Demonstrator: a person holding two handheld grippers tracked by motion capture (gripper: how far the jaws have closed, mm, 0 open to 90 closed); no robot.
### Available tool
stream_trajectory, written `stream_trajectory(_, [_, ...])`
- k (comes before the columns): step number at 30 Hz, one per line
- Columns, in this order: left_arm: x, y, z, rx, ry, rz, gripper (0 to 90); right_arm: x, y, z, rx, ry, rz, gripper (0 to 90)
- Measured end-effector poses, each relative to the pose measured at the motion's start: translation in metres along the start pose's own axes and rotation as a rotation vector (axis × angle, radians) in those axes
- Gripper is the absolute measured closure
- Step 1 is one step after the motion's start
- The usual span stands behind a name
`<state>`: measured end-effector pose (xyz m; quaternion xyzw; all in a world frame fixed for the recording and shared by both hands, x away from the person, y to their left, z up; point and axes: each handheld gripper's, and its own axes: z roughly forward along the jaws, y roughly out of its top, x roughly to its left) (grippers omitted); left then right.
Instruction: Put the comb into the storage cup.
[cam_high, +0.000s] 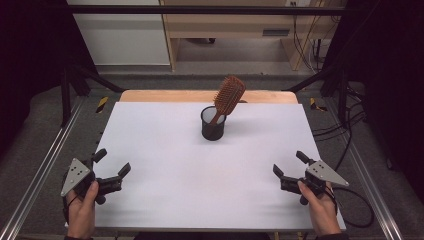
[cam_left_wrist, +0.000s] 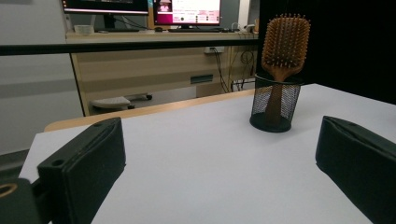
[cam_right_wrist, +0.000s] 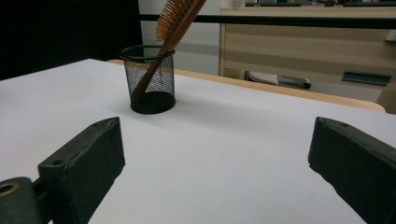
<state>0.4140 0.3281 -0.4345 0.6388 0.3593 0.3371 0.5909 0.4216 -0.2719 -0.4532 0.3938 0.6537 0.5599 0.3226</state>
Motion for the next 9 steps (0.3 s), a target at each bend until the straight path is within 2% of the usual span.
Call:
stream_trajectory(3, [-0.0019,0.0006,0.001,-0.005,-0.011,0.011,1.7,0.0016,-0.0019,0.0024,-0.008,0.015,0.014,3.3])
stream_trajectory(9, [-0.0057,0.0005,0.0035,0.0,-0.026,0.018,1.5,0.0076,-0.0042,0.0082,0.003,0.037,0.005,3.5])
